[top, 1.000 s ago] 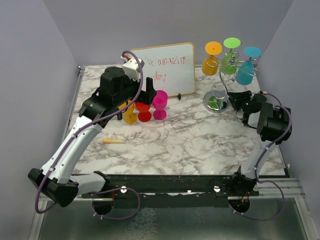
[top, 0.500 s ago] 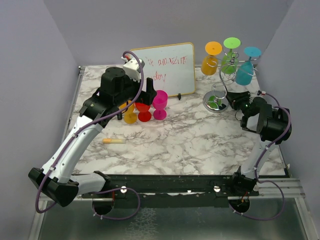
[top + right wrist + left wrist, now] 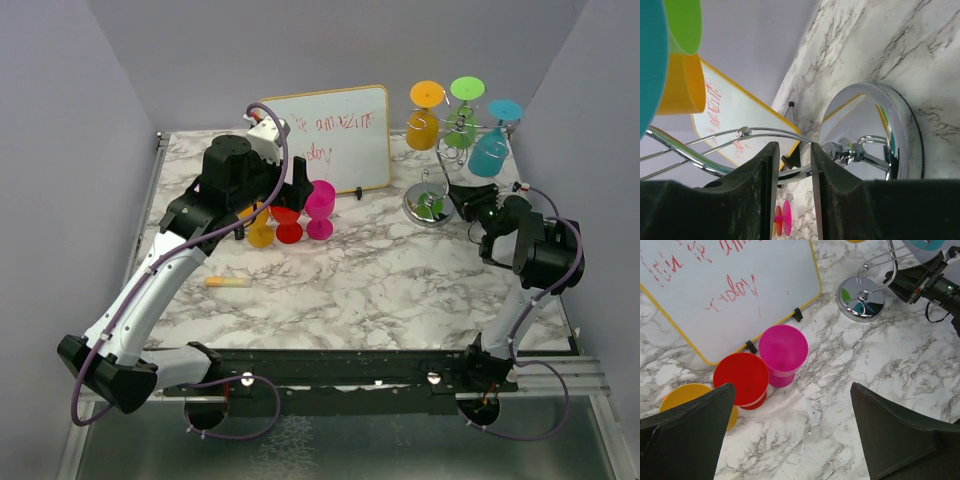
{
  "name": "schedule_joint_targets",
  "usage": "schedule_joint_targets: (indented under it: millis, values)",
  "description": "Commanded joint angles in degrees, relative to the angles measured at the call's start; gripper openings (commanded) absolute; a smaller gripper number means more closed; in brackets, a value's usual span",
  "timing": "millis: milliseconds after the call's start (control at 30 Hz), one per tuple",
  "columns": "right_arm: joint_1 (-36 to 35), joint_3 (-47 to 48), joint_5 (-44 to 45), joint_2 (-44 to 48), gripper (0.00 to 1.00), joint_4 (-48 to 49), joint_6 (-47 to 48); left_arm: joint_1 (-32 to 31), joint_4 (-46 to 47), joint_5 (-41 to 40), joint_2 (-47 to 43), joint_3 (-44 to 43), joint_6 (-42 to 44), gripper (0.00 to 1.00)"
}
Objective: Take the wine glass off the wine glass rack
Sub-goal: Adjust the wine rack at the center of the board.
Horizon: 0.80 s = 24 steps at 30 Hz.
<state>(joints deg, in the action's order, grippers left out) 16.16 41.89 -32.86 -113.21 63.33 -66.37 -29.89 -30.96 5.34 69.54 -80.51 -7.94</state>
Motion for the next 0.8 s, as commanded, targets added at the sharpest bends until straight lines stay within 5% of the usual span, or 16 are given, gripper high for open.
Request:
schedule_joint_targets:
  millis: [0, 767]
  values:
    - [-2.5, -2.5, -0.2, 3.3, 0.36, -0.8, 0.7, 0.4, 0.3, -0.5, -1.2, 0.6, 0.2, 0.99]
    - [-8.1, -12.2, 5.3, 6.5, 0.36, 4.5, -3.8, 0.4, 0.3, 0.0, -1.9, 1.1, 0.0, 0.99]
